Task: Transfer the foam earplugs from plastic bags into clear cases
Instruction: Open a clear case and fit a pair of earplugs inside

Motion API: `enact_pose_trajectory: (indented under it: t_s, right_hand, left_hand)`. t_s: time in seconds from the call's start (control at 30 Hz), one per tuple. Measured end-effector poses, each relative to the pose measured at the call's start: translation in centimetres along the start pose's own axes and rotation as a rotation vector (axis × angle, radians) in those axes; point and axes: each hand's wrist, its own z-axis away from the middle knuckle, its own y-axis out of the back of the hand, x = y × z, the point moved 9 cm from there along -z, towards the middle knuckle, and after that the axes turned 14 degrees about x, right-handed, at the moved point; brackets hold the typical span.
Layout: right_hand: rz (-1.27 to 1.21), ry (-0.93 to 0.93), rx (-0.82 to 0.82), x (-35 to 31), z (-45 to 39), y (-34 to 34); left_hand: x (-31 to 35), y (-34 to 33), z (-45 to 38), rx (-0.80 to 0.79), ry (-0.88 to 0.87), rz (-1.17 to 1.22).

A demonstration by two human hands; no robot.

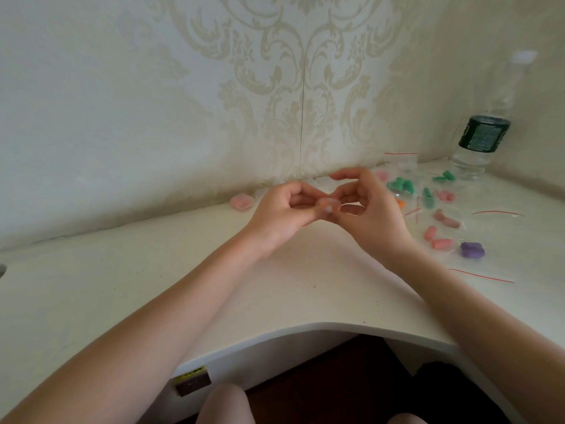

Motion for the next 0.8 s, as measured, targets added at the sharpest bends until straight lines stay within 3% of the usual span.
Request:
enact_pose_trajectory:
  t_s: [0.2,0.33,0.4,0.53,0.7,0.8]
  right_hand:
    - [0.032,0.022,-0.035,-0.2,0.0,-0.2]
    - [0.213,0.084,-0.100,0.4,0.0,-0.7]
    - [0.375,0.115,-0.142,1.2,0.1,-0.9]
    - [0.629,0.223,-0.254,1.6,0.7,-2.5]
    - [0.834,0.237,-0.407,2.6,1.3,-5.1]
    - [0.856,0.262,-0.364,2.6,0.7,-6.2]
  left_hand:
    - [1.9,1.0,-0.2,0.018,-0.117,-0.079]
    - [3.3,7.9,-2.7,0.348,-0.228,-0.263]
    - [2.1,10.7,-3.4,0.429,-0.204,-0.337]
    - [-0.6,12.4,-4.0,0.408,-0.109,-0.458]
    - [-0.2,11.5,-4.3,0.327,-0.162,-0.603]
    - [-0.3,10.8,-4.4,0.278,-0.208,-0.611]
